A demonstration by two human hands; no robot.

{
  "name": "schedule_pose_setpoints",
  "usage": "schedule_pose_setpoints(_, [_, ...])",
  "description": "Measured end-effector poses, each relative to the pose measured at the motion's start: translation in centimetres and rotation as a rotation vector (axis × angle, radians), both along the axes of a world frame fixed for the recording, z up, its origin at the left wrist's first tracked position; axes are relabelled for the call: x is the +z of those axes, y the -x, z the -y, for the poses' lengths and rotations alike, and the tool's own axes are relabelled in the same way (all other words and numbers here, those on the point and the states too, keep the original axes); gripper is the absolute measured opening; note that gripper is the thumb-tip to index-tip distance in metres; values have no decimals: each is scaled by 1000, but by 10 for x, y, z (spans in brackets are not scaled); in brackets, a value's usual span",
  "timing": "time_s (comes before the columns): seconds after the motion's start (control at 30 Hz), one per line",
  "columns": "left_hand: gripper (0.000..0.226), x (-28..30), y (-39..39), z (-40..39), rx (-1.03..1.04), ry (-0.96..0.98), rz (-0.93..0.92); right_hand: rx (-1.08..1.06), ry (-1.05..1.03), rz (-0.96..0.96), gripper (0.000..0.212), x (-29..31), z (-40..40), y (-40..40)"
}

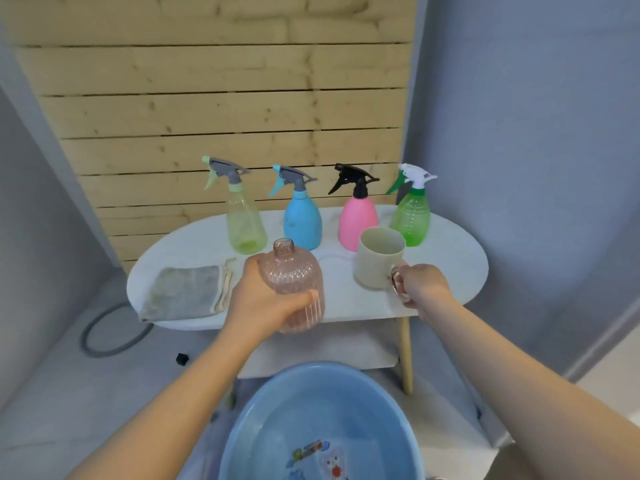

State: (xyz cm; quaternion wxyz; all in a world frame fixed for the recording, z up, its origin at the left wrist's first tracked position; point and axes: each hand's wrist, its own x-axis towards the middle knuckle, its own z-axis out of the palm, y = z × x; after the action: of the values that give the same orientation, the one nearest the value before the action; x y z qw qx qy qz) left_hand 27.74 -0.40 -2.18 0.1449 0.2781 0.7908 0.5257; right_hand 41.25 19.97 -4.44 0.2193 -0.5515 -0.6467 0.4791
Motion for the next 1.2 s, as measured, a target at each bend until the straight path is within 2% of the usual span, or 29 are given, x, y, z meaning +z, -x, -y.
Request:
schedule_pose_setpoints(0.27, [87,-9,-9,-14,-51,24,7,-18,-143,132,39,-21,-21,2])
schedule_pose_setpoints(0.5, [98,-15,-10,-23,-70,53,-5,20,-267,203,45,-23,-35,-5])
schedule_pose_setpoints(0.67, [97,-18,-12,-23,-81,54,-9,-24,-369,183,36,-32,-42,-9])
schedule_pose_setpoints(0.83, [90,-18,-14,-23,-99,24,-3,-44,-406,223,35,-29,-43,-12])
schedule_pose_setpoints(0.93, [88,-21,-12,-20,-95,12,7,-13,-553,260,35,-18,-32,-15])
schedule_pose_setpoints(1.07, [87,-24,-5,-10,-76,-2,14,97,-796,212,29,-6,-5,-6])
schedule_pose_setpoints(1.2, [89,-27,3,4,-56,-23,47,211,-812,62,27,-2,29,16])
